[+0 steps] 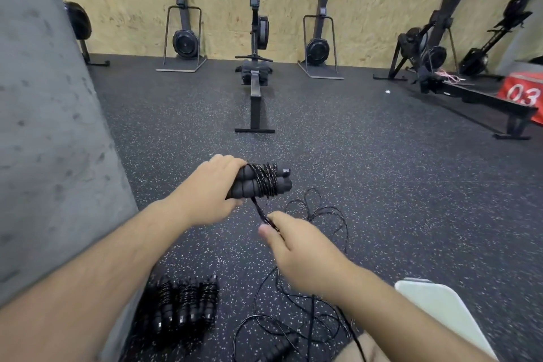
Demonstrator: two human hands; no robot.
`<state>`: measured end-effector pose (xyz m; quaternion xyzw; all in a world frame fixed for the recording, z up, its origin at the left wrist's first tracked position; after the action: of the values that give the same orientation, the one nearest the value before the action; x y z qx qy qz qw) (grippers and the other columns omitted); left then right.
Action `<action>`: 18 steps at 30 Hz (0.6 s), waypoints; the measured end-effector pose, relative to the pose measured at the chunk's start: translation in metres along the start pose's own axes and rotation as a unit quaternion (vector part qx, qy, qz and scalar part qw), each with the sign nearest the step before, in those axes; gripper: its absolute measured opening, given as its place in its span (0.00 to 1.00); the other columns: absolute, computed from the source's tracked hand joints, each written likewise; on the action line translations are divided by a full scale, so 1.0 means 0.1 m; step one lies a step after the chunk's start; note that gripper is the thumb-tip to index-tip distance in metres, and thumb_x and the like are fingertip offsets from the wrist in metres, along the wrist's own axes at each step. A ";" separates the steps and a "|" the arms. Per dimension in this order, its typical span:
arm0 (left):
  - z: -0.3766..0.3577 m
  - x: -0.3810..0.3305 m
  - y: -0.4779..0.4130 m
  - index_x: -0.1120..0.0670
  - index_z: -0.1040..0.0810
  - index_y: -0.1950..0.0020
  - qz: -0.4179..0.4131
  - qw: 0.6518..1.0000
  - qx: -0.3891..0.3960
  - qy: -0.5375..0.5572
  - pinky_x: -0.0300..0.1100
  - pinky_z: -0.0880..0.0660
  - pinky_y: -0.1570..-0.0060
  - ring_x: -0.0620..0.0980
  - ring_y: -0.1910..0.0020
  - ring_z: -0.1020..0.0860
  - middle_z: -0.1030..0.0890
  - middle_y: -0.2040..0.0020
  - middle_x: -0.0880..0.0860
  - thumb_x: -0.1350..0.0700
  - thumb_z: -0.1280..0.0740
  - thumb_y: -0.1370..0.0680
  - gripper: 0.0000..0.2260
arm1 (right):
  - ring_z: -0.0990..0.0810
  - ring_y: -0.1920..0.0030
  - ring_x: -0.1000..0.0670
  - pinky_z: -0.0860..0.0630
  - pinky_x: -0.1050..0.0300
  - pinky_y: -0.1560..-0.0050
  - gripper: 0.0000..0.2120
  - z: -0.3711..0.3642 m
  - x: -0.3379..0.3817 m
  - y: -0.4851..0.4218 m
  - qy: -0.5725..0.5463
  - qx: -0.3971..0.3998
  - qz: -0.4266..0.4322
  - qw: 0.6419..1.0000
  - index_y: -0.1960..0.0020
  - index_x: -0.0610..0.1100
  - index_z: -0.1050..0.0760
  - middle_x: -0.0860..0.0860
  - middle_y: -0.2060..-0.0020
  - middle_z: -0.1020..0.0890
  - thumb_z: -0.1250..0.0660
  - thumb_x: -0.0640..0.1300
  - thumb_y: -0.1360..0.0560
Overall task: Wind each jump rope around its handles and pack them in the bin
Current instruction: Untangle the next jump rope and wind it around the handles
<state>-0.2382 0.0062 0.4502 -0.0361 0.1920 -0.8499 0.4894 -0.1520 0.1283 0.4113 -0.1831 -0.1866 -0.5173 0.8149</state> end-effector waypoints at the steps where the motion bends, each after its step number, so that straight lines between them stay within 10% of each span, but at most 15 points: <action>1: -0.02 -0.04 0.00 0.51 0.28 0.36 -0.013 1.000 0.004 -0.010 0.51 0.28 0.44 0.53 0.46 0.28 0.25 0.45 0.49 0.53 0.26 0.28 0.23 | 0.27 0.63 0.47 0.30 0.48 0.60 0.13 0.13 0.09 0.01 0.033 -0.012 0.015 0.999 0.53 0.47 0.33 0.51 0.64 0.24 0.48 0.54 0.15; 7: -0.09 -0.41 0.08 0.52 0.26 0.35 -0.114 0.992 0.045 0.006 0.48 0.29 0.47 0.49 0.48 0.30 0.24 0.45 0.47 0.60 0.30 0.33 0.26 | 0.22 0.51 0.52 0.24 0.52 0.53 0.14 0.90 0.15 -0.29 0.226 -0.094 0.093 0.965 0.46 0.54 0.23 0.57 0.52 0.21 0.43 0.59 0.18; 12: 0.08 -0.73 0.18 0.49 0.29 0.36 -0.128 0.978 0.039 0.159 0.31 0.34 0.48 0.38 0.48 0.31 0.29 0.49 0.40 0.61 0.29 0.30 0.24 | 0.21 0.54 0.54 0.23 0.52 0.51 0.07 1.15 -0.38 -0.67 0.077 -0.072 0.058 0.993 0.54 0.57 0.21 0.57 0.57 0.18 0.35 0.57 0.21; 16: 0.22 -0.65 0.17 0.49 0.34 0.40 -0.044 0.956 0.000 0.290 0.34 0.30 0.54 0.43 0.50 0.25 0.25 0.46 0.47 0.59 0.28 0.26 0.20 | 0.21 0.54 0.49 0.23 0.58 0.51 0.10 0.46 -0.75 -0.61 -0.039 0.018 -0.068 0.997 0.52 0.44 0.22 0.47 0.54 0.19 0.42 0.37 0.18; 18: 0.22 -0.56 0.14 0.51 0.34 0.41 -0.026 0.967 -0.022 0.253 0.37 0.30 0.52 0.45 0.49 0.26 0.26 0.46 0.48 0.58 0.27 0.26 0.19 | 0.22 0.50 0.44 0.24 0.51 0.46 0.13 0.01 -0.68 -0.45 0.019 0.018 -0.083 0.996 0.44 0.42 0.25 0.43 0.50 0.20 0.47 0.43 0.15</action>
<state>-0.1923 0.0405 0.4720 0.1641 0.3275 -0.8392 0.4019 -0.2195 0.1634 0.3831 -0.1427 -0.1951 -0.5826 0.7760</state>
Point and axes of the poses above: each hand's wrist, its own y-axis away from the middle knuckle, its own z-axis out of the back of the hand, x = y × z, the point moved 10 cm from there along -y, towards the middle knuckle
